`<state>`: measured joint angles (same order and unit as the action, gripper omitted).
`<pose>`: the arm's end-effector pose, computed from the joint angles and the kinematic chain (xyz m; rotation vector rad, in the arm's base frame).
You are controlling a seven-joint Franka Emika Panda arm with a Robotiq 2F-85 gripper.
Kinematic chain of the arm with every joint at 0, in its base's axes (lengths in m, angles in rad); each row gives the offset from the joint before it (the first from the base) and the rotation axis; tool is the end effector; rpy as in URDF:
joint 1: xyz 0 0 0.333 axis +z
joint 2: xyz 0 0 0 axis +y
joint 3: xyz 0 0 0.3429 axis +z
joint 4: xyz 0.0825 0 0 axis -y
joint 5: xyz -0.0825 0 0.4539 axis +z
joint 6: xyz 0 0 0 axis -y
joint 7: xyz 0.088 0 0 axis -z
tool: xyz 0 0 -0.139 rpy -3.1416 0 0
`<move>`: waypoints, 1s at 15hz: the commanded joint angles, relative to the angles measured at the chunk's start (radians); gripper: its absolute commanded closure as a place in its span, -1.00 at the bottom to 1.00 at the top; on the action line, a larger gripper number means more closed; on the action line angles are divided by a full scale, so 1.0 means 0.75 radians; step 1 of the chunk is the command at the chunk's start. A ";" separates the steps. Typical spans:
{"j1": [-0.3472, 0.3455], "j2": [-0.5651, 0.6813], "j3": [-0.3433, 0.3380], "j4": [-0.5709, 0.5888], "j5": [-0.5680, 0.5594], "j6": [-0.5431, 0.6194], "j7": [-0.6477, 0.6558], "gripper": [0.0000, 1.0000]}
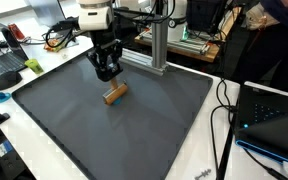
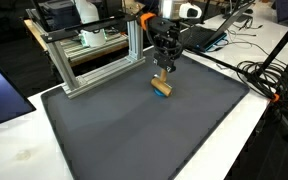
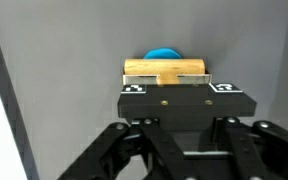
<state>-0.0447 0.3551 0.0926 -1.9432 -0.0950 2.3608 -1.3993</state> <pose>0.6866 0.0282 0.2534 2.2416 2.1004 0.0421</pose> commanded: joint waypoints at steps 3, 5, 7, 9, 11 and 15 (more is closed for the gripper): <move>0.014 0.049 0.015 -0.005 -0.008 -0.007 -0.042 0.57; 0.016 0.051 0.017 -0.005 -0.010 -0.008 -0.059 0.57; 0.017 0.053 0.019 -0.004 -0.011 -0.012 -0.072 0.57; 0.017 0.054 0.021 -0.002 -0.012 -0.013 -0.083 0.57; 0.017 0.055 0.022 -0.001 -0.010 -0.016 -0.098 0.57; 0.016 0.055 0.027 0.000 -0.005 -0.017 -0.128 0.57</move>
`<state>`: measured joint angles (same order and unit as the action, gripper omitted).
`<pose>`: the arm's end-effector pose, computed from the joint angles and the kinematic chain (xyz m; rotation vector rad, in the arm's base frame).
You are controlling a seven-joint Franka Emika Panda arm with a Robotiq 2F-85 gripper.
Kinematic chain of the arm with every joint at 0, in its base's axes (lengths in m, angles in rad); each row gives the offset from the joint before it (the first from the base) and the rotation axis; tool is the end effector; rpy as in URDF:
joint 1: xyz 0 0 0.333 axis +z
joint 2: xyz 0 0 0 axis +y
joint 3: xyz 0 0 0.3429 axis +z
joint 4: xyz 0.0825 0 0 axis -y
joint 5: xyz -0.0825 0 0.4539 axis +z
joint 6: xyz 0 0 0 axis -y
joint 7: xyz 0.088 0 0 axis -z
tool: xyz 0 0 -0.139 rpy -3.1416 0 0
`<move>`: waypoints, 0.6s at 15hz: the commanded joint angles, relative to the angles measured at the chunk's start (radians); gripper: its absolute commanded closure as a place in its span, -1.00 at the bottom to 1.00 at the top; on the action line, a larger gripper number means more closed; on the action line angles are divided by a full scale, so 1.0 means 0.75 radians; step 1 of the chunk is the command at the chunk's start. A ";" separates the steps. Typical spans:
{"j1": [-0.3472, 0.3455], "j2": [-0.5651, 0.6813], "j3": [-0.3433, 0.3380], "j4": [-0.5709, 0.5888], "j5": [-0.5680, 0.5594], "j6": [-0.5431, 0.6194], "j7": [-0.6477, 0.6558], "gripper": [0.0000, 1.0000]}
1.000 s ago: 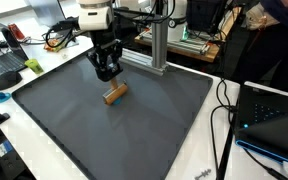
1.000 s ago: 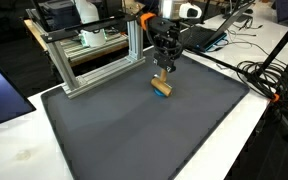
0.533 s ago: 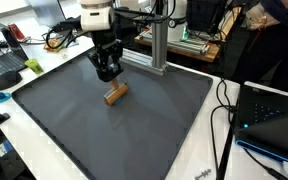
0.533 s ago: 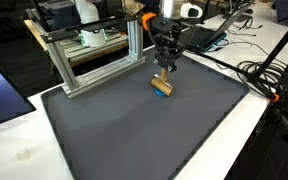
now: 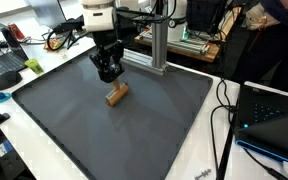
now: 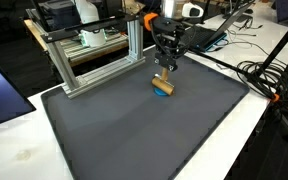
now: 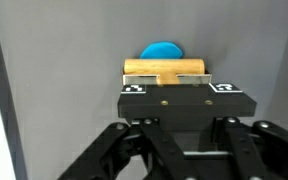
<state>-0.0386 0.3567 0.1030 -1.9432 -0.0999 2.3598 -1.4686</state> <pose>0.6858 0.0391 0.2524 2.1472 2.1980 0.0370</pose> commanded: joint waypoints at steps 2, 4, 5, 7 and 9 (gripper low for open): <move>0.006 0.053 0.015 0.002 0.003 -0.018 -0.044 0.57; -0.002 0.045 0.020 0.010 0.023 -0.028 -0.061 0.57; -0.013 0.030 0.025 0.023 0.050 -0.051 -0.070 0.57; -0.039 -0.004 0.036 0.048 0.129 -0.109 -0.088 0.57; -0.058 -0.047 0.032 0.064 0.201 -0.162 -0.099 0.57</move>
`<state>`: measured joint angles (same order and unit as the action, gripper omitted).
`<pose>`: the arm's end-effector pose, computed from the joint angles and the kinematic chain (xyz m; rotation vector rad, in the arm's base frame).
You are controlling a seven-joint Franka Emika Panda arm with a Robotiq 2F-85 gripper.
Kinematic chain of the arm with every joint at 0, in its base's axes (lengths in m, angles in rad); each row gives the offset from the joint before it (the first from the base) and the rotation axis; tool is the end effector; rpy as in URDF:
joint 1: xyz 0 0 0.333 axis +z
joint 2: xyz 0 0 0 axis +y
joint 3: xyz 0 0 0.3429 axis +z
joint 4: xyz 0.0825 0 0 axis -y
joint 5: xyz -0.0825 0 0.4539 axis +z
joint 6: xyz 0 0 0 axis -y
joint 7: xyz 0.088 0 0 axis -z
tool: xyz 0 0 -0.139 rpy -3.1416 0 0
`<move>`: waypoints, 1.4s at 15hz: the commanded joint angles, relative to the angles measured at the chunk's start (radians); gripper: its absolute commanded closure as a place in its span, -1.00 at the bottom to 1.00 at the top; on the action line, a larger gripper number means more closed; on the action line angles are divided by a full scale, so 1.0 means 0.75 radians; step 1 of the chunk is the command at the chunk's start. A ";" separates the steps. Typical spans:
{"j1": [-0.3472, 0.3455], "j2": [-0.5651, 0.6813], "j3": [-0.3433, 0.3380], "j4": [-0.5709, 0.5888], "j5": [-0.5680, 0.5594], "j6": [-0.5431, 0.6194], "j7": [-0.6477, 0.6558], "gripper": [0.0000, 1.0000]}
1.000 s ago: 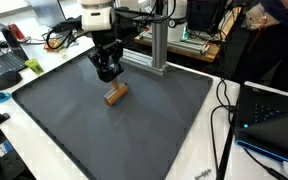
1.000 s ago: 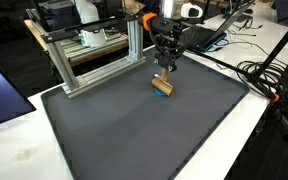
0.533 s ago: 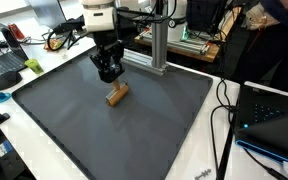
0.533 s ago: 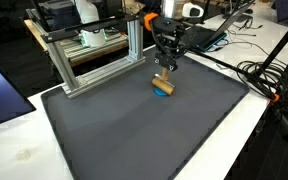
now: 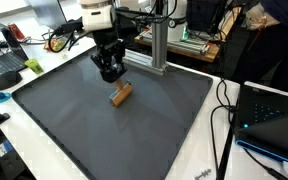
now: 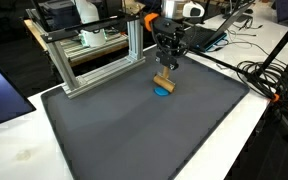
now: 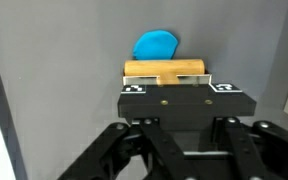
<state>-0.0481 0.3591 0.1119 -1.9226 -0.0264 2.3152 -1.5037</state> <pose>0.6871 0.0409 0.2568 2.2074 2.2217 0.0624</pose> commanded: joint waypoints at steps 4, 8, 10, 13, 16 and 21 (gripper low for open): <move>-0.070 -0.131 -0.012 0.083 0.146 -0.195 -0.066 0.57; -0.065 -0.145 -0.051 0.161 0.189 -0.284 0.047 0.57; -0.059 -0.137 -0.076 0.203 0.188 -0.316 0.202 0.57; -0.049 -0.159 -0.097 0.195 0.168 -0.310 0.429 0.57; -0.040 -0.179 -0.095 0.189 0.182 -0.321 0.658 0.57; 0.006 -0.197 -0.096 0.189 0.126 -0.310 1.106 0.57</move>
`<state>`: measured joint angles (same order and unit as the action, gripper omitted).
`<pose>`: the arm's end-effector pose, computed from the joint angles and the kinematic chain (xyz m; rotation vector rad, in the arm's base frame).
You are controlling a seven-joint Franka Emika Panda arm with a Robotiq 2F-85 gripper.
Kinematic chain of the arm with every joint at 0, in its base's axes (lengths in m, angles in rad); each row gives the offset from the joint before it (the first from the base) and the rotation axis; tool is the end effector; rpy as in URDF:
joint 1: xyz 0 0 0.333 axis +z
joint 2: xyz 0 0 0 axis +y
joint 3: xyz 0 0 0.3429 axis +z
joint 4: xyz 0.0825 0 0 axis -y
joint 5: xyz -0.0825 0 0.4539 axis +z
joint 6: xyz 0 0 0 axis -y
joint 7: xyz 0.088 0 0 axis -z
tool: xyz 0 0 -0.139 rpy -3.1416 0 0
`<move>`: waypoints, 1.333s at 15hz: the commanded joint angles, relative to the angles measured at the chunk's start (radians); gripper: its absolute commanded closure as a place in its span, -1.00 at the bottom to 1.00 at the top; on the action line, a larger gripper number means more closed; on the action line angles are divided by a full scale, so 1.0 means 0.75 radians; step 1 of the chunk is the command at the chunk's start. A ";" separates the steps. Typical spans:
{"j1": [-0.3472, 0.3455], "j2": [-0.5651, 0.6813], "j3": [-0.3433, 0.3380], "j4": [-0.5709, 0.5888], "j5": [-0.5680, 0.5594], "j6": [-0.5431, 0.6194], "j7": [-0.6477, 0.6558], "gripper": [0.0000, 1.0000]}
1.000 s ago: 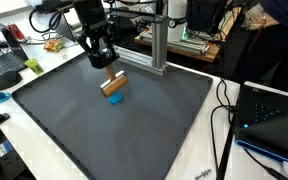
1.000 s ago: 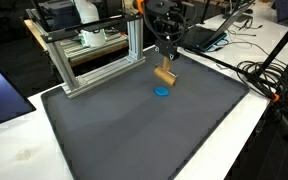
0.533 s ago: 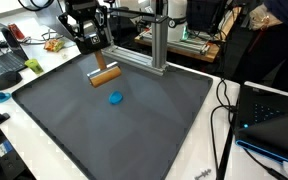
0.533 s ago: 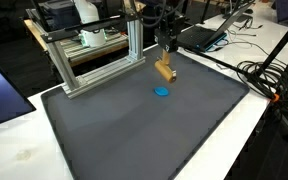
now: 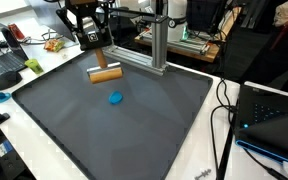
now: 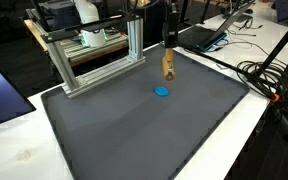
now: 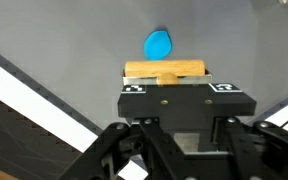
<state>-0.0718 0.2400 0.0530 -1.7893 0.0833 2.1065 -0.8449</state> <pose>0.7037 -0.0088 0.3883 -2.8570 -1.1816 -0.1642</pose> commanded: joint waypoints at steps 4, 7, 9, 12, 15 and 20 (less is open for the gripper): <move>0.076 -0.057 -0.015 0.019 -0.062 -0.052 0.596 0.57; 0.117 -0.074 -0.021 0.024 -0.144 -0.071 0.883 0.57; 0.142 -0.085 -0.023 0.026 -0.196 -0.103 1.069 0.57; 0.177 -0.098 -0.023 0.039 -0.254 -0.184 1.343 0.57; 0.196 -0.111 -0.024 0.035 -0.255 -0.248 1.582 0.57; 0.203 -0.146 -0.030 -0.023 -0.219 -0.169 1.940 0.57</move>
<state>0.0630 0.1710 0.0510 -1.7734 -0.0896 1.9478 0.4756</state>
